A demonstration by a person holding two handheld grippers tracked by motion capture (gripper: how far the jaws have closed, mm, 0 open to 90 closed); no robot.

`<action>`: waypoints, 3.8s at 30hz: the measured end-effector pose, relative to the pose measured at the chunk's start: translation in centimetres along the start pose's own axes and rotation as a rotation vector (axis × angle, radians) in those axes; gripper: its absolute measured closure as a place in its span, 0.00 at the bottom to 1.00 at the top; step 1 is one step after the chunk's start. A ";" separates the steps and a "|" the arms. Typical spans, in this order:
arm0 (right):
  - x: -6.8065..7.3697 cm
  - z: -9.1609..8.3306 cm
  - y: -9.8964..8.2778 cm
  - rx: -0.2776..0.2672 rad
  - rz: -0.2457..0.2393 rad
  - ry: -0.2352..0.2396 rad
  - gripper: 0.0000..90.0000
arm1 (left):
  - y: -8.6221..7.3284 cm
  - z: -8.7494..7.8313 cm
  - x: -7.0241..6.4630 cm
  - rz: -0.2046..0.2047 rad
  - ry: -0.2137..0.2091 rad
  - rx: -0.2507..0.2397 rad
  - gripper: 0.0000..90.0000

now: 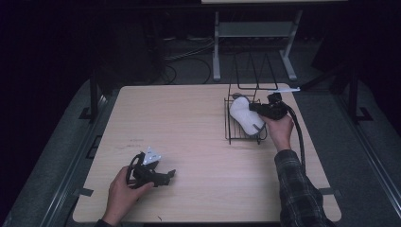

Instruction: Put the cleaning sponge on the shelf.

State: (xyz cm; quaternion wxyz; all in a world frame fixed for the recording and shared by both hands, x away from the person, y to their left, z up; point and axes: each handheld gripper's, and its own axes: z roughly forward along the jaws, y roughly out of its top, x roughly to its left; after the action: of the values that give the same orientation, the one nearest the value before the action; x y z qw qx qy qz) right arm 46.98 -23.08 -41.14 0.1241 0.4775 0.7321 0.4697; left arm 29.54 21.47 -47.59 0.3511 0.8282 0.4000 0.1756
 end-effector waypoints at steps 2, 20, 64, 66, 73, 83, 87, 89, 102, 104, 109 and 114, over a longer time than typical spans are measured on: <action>0.0 0.0 -0.1 0.000 0.005 -0.005 0.86 | 0.0 0.0 0.0 0.000 0.000 0.000 0.14; -0.8 0.6 -0.6 0.043 -0.005 -0.079 0.70 | 0.0 0.0 0.0 0.000 0.000 0.000 0.14; 2.5 -2.6 -4.1 0.130 -0.158 -0.028 1.00 | 0.0 0.0 0.0 0.000 -0.001 0.002 0.14; 2.6 -2.9 -4.0 0.124 -0.155 -0.026 1.00 | 0.0 0.0 0.0 0.000 0.000 0.002 0.14; 2.5 -3.9 -3.7 0.099 -0.143 -0.016 0.90 | 0.0 0.0 0.0 0.000 0.000 0.002 0.14; 2.7 -4.9 -3.8 0.086 -0.119 -0.026 0.53 | 0.0 0.0 0.0 0.000 0.000 0.001 0.14; 3.1 -5.4 -4.3 0.079 -0.136 -0.066 0.38 | 0.0 0.0 0.0 0.000 0.000 0.001 0.14; 3.1 -5.7 -4.4 0.076 -0.133 -0.074 0.35 | 0.0 0.0 0.0 0.000 0.000 0.001 0.14; 3.3 -7.7 -6.2 0.067 -0.135 -0.089 0.31 | 0.0 0.0 0.0 0.000 0.001 -0.002 0.14; 3.3 -8.0 -6.6 0.067 -0.134 -0.090 0.31 | 0.0 0.0 0.0 0.000 0.001 -0.002 0.14; 3.3 -8.8 -7.6 0.071 -0.133 -0.096 0.30 | 0.0 0.0 0.0 0.000 0.001 -0.002 0.14; 3.4 -9.5 -8.7 0.078 -0.137 -0.093 0.30 | 0.0 0.0 0.0 0.000 0.001 -0.002 0.14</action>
State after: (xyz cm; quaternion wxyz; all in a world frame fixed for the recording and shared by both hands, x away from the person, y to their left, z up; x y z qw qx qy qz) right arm 34.22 -26.64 -42.22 0.1712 0.4521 0.7743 0.4085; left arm 29.53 21.46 -47.61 0.3518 0.8278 0.4000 0.1762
